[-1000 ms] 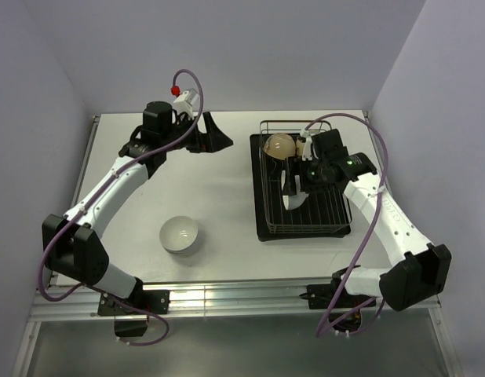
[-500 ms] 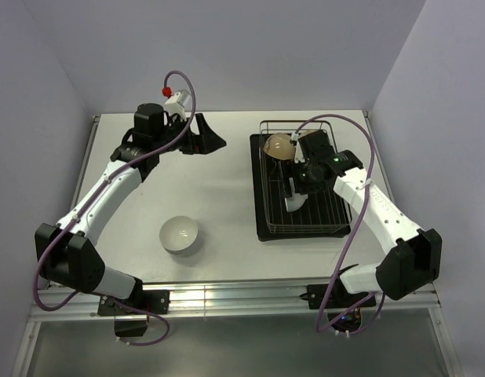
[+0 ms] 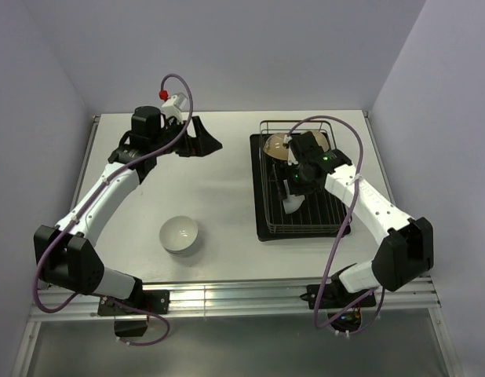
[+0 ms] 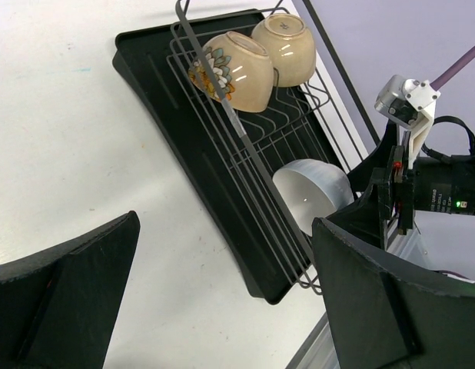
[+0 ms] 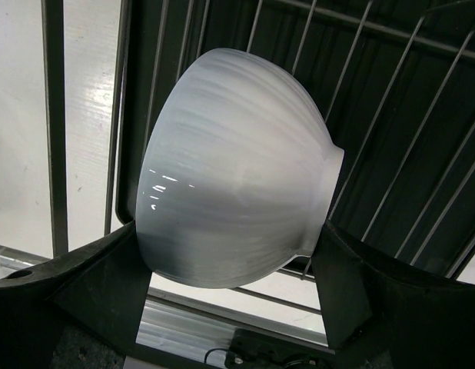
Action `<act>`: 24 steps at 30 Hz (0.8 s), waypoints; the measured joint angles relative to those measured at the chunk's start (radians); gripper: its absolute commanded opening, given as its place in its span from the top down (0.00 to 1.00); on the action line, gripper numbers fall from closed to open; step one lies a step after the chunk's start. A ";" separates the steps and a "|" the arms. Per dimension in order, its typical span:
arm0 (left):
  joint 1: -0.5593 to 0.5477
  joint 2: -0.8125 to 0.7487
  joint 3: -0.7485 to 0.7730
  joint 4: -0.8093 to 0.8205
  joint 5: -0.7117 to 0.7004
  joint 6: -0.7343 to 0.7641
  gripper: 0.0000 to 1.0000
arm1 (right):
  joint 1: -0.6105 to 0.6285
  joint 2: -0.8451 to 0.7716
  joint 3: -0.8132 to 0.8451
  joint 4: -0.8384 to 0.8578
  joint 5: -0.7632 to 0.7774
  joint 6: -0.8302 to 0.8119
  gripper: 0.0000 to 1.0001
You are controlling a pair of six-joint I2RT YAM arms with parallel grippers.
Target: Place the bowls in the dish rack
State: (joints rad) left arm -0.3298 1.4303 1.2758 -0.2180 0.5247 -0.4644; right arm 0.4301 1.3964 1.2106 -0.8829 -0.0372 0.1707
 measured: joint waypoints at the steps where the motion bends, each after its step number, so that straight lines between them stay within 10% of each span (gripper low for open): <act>1: 0.002 0.000 -0.003 0.000 0.000 0.000 0.00 | 0.003 0.003 0.000 0.001 0.001 0.002 1.00; 12: 0.011 -0.003 -0.027 -0.007 0.000 0.000 0.00 | 0.017 0.052 0.022 0.007 0.013 0.024 0.82; 24: 0.017 -0.004 -0.029 -0.006 0.001 0.000 0.01 | 0.022 0.066 0.037 0.002 0.018 0.026 0.25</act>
State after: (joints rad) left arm -0.3126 1.4265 1.2472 -0.2245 0.5255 -0.4648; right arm 0.4522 1.4620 1.2472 -0.8810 -0.0193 0.1970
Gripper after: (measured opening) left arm 0.995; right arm 0.815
